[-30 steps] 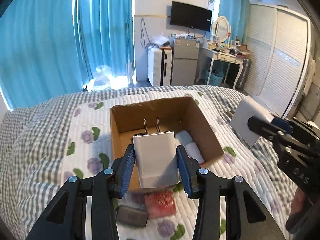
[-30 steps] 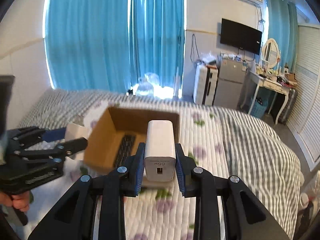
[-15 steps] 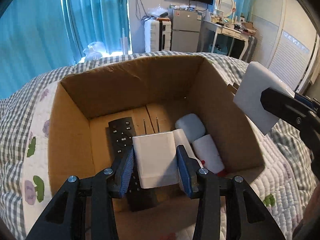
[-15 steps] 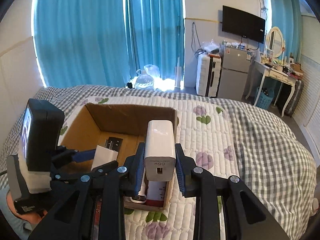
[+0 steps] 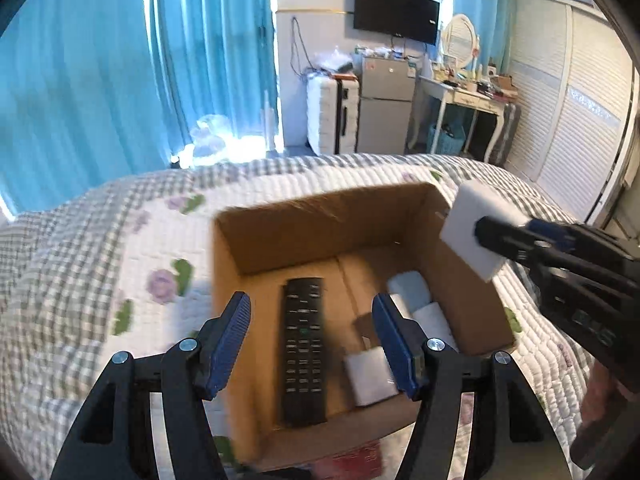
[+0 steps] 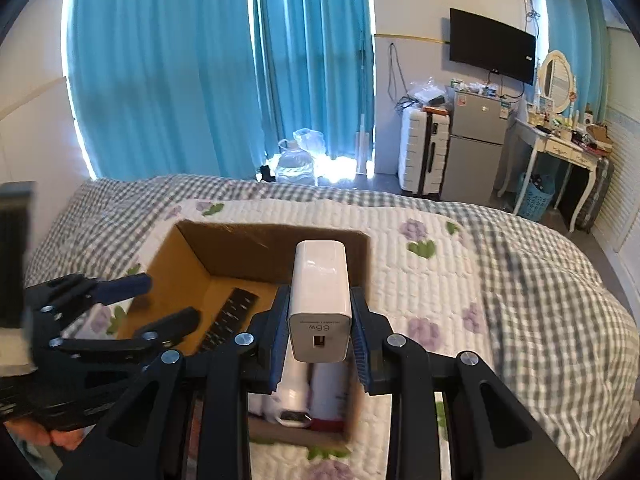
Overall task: Organize rigid objects
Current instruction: 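Lower both white chargers into the box and open both grippers, then grasp the grey UGREEN power bank with the left gripper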
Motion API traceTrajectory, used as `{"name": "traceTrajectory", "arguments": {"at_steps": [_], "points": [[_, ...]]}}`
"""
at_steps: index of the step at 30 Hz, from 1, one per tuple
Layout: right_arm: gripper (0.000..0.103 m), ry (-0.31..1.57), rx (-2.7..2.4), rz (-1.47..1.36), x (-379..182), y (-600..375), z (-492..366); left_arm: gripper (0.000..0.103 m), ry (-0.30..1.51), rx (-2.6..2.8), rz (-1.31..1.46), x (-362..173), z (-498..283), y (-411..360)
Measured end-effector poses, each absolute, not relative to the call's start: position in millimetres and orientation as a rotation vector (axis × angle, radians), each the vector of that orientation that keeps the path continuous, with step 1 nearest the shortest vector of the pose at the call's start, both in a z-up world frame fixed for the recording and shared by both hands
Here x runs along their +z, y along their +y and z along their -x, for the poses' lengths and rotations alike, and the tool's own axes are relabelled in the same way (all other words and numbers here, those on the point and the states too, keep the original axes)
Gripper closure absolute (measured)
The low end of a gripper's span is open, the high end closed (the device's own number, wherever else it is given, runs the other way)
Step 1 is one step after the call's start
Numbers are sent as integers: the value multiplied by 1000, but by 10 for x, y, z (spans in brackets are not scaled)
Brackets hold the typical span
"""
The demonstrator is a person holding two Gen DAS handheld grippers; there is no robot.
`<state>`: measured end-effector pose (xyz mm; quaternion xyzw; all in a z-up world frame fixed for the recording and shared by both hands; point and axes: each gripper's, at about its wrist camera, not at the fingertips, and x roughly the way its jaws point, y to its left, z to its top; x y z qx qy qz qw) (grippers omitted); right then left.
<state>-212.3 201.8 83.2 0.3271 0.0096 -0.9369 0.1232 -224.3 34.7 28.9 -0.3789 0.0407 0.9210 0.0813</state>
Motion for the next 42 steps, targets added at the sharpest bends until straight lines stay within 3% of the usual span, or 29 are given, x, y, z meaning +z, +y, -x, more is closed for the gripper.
{"name": "traceTrajectory", "arguments": {"at_steps": [12,13,15,16,21,23,27,32,42], "points": [[75,-43,-2659,-1157,229,1358,2624,37,85,2840,1164,150,2323,-269],[73,-48,-2649,-1167,208,1332,2628,37,77,2834,1164,131,2312,-302],[59,-44,-2635,-1128,242,1279,2605,34,71,2820,1167,122,2282,-360],[51,-26,-2651,-1105,280,1270,2571,26,73,2822,1166,134,2259,-378],[48,-12,-2692,-1046,560,1331,2380,16,82,2859,1116,278,2006,-466],[35,-19,-2706,-1036,675,1414,2256,12,66,2862,1110,311,1865,-500],[27,29,-2730,-1008,900,1568,1853,12,62,2858,1134,307,1587,-499],[8,136,-2802,-1025,933,1753,1383,6,78,2798,1190,78,1283,-357],[4,44,-2756,-1146,217,1955,1101,6,351,2687,1432,-879,1233,-31]]}}
